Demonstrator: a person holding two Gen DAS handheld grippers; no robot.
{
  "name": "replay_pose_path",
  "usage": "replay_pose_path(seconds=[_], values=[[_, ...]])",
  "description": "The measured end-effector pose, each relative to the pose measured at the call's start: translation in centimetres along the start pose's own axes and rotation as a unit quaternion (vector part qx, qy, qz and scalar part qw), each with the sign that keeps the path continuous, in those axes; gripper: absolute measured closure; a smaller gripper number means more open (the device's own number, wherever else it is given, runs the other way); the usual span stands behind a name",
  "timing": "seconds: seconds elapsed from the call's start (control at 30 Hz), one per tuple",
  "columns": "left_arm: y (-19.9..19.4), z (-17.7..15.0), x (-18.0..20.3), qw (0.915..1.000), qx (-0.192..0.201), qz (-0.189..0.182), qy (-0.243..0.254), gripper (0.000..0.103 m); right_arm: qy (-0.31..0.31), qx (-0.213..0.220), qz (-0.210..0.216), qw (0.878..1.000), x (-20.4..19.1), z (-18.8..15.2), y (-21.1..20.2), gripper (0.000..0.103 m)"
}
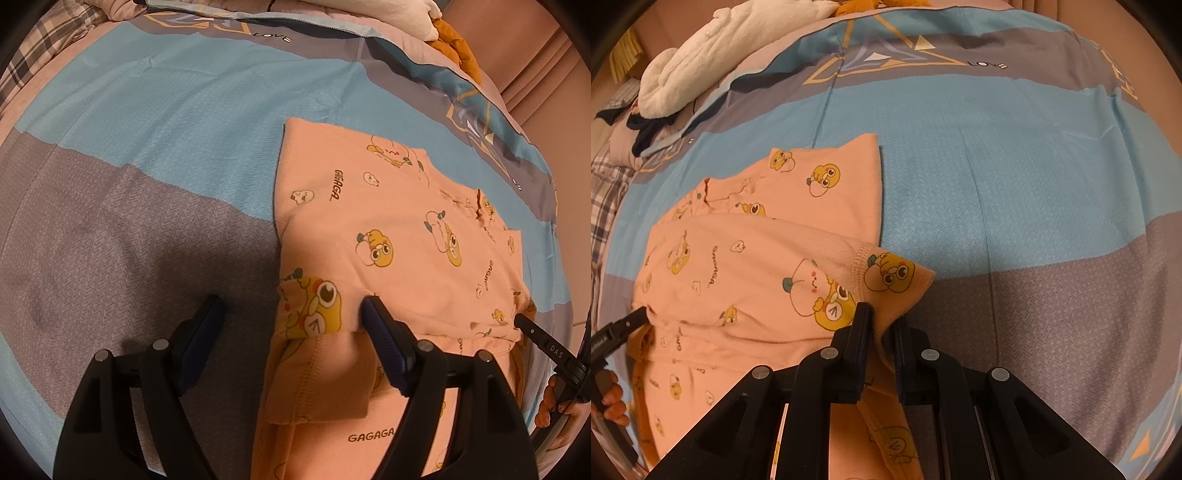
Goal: Fold small clothes
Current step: 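Hold the laid leg down on the body with the right gripper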
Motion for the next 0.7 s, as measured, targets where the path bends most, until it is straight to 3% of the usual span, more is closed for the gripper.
replay_pose_path(seconds=[0.7], values=[[0.27,-0.04,0.44,0.9999,0.001,0.007,0.009,0.020,0.009,0.007,0.013,1.000,0.17,-0.10,0.03,0.096]])
Point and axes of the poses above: each gripper's, at about its wrist camera, not at the fingertips, and y roughly the way its jaws point, x to its right, z to its top, the point moved 5 cm from there along y, roughly the way its jaws point, and after that the axes turned 9 degrees about -x, right-handed, at the moved point
